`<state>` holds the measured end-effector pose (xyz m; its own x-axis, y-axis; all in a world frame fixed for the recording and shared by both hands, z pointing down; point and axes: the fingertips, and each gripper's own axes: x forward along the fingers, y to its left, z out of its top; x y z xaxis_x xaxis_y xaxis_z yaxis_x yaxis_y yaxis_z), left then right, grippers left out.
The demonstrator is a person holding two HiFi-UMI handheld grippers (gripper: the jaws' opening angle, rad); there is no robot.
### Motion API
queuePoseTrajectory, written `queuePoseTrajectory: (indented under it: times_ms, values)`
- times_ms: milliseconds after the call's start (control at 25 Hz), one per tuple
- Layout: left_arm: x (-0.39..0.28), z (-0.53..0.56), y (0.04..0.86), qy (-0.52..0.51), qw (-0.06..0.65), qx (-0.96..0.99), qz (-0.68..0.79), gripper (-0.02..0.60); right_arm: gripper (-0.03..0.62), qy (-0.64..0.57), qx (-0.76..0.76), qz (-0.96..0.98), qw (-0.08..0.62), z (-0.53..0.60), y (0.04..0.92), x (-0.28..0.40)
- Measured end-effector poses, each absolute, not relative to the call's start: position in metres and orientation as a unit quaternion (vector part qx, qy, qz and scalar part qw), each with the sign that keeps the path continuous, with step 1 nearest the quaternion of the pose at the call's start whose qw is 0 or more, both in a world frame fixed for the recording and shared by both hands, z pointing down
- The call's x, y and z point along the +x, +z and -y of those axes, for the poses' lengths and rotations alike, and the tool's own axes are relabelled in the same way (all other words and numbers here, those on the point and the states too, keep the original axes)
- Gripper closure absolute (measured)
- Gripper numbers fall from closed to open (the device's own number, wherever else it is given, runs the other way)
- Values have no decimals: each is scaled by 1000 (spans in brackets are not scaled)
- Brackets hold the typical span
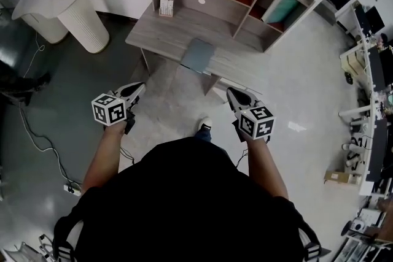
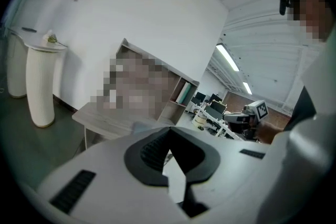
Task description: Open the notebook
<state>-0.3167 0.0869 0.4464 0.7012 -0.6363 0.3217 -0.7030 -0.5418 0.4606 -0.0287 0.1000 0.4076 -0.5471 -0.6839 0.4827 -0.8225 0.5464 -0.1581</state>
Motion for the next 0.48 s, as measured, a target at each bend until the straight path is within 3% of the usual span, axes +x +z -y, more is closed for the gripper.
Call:
queuePoseTrajectory:
  times_ms: [480]
  values:
    - [-285, -53, 457, 70, 299, 873, 378, 572, 594, 217, 427, 860, 174, -64, 424, -8]
